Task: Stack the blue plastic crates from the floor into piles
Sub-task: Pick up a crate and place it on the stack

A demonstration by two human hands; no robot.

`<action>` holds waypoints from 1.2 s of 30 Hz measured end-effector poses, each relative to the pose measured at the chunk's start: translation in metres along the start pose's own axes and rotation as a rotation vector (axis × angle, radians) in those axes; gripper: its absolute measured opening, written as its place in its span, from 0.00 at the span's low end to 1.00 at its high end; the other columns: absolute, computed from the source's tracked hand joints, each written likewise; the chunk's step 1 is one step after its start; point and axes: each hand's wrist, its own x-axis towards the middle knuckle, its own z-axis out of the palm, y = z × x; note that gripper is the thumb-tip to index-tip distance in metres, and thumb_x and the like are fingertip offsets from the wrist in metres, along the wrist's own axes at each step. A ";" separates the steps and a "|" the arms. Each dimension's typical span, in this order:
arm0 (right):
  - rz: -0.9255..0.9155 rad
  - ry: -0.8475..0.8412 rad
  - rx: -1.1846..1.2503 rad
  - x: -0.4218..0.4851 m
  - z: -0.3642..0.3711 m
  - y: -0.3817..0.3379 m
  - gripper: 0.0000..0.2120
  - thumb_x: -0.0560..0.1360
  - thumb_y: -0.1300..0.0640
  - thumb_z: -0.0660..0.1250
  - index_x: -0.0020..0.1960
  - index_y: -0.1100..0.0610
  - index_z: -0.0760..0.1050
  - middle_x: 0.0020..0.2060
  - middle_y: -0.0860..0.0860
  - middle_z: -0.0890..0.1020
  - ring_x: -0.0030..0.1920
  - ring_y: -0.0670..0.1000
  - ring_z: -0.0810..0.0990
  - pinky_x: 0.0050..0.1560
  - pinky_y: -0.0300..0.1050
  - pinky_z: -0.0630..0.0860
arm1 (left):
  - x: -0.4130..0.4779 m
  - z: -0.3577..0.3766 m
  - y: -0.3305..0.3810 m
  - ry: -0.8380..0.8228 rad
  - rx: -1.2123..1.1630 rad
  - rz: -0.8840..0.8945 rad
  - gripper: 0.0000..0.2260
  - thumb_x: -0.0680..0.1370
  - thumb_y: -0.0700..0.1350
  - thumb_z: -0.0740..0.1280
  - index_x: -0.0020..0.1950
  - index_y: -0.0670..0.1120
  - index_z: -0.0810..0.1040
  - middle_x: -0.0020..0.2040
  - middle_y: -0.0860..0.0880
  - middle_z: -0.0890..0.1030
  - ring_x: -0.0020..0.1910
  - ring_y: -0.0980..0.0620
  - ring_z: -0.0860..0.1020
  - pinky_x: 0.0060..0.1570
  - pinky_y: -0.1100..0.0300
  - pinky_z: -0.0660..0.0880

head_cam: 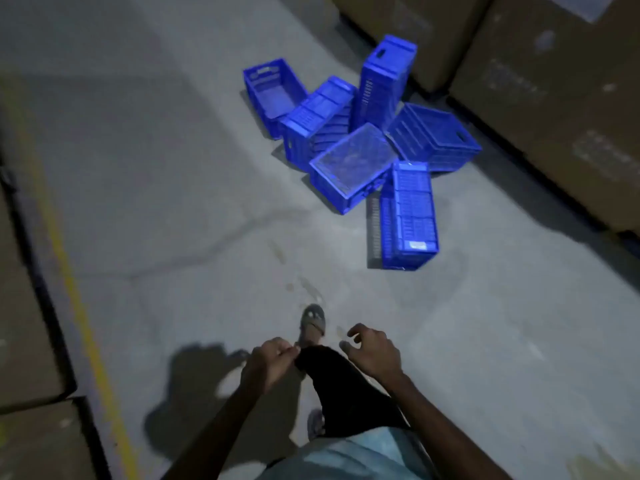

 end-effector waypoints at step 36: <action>-0.024 0.104 0.278 0.755 -0.350 -0.765 0.19 0.72 0.38 0.69 0.56 0.49 0.80 0.56 0.49 0.84 0.58 0.52 0.81 0.59 0.48 0.75 | 0.805 -0.798 0.242 0.050 -0.175 0.056 0.23 0.65 0.71 0.67 0.46 0.54 0.83 0.41 0.53 0.86 0.41 0.46 0.84 0.47 0.50 0.80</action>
